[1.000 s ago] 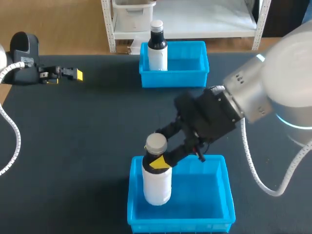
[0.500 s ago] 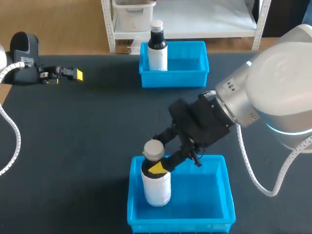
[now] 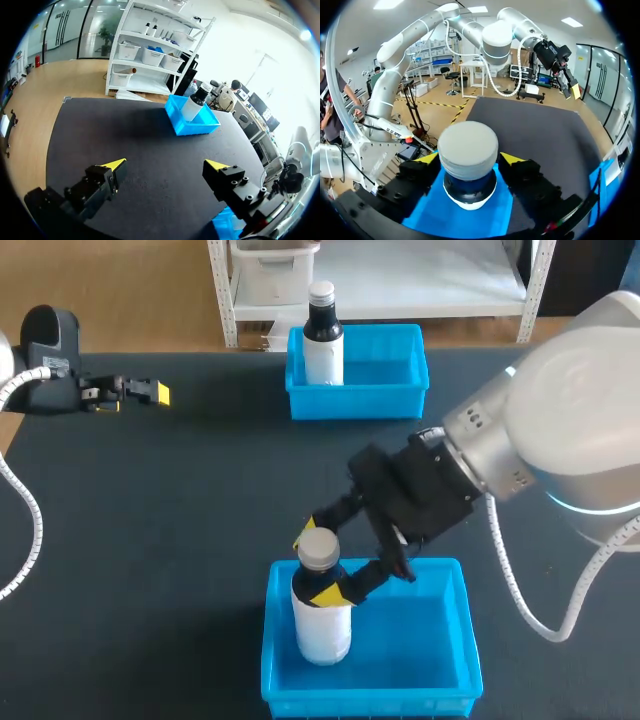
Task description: Pick up the bottle, and place it in the far bin if it is heavy, or in the near bin if it is light.
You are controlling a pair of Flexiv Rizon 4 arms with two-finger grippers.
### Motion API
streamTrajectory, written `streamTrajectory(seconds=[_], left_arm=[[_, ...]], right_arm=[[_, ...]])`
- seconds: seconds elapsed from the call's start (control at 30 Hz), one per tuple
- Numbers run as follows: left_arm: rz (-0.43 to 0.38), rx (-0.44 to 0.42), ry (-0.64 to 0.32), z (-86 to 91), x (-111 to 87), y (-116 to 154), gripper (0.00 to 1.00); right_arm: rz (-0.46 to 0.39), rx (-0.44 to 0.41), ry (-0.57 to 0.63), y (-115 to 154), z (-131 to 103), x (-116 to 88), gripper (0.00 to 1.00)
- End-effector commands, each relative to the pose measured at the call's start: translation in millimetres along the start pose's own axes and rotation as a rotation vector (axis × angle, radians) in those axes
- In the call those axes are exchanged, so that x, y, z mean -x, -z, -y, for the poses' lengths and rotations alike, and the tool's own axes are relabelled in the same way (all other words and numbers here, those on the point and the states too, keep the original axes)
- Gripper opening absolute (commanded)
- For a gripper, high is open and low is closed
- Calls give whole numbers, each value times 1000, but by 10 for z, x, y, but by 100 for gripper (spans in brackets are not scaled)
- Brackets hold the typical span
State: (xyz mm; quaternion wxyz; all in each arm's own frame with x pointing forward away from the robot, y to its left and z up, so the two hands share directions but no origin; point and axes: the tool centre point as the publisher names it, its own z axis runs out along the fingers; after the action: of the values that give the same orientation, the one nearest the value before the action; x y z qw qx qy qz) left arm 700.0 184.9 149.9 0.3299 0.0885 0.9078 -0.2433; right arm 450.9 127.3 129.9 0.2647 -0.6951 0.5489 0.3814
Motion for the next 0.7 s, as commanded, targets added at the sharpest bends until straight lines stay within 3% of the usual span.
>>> streamTrajectory(seconds=[0.03, 0.27, 0.43, 0.7], left_arm=[[0, 0, 0, 0, 0, 0, 100], [0, 0, 0, 0, 0, 0, 100], [0, 0, 0, 0, 0, 0, 100], [0, 0, 0, 0, 0, 0, 100]], right_arm=[[-9, -5, -7, 78, -13, -2, 100], [-63, -50, -100, 527, -5, -197, 100], [-84, -100, -174, 920, 140, -373, 100], [-100, -146, -230, 1295, 356, -454, 100]])
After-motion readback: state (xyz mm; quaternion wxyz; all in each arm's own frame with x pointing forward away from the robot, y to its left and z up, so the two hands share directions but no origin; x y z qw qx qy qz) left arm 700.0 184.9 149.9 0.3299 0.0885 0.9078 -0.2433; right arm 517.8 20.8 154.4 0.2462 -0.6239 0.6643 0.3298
